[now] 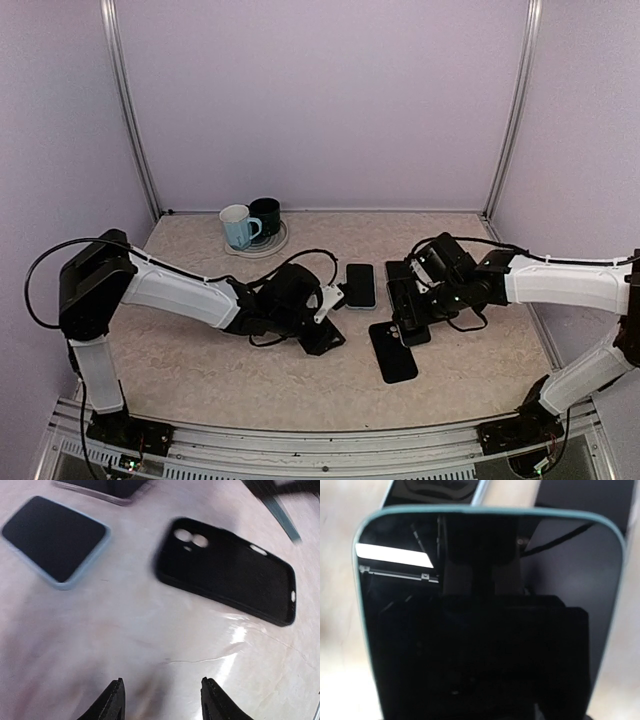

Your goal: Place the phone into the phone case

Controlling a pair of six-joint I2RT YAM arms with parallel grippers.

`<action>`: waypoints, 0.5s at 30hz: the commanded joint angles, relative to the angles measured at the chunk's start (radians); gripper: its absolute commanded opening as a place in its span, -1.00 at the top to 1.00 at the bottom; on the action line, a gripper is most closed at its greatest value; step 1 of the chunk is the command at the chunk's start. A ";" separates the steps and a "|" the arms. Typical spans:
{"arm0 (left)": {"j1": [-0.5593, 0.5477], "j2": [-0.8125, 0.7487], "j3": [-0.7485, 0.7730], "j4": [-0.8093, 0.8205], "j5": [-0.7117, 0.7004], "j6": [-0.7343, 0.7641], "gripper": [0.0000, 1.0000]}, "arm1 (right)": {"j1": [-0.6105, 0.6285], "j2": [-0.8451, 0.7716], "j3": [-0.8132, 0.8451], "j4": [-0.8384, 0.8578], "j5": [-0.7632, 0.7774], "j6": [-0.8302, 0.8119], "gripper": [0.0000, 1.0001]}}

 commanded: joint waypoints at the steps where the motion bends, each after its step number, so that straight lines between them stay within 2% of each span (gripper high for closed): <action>1: 0.039 -0.135 -0.027 0.072 -0.164 -0.103 -0.05 | 0.104 -0.045 -0.044 0.077 0.087 0.163 0.15; 8: 0.082 -0.162 -0.026 0.026 -0.261 -0.177 -0.06 | 0.221 0.009 -0.066 0.082 0.136 0.267 0.15; 15: 0.082 -0.157 -0.043 0.014 -0.274 -0.191 -0.06 | 0.272 0.092 -0.055 0.056 0.191 0.280 0.15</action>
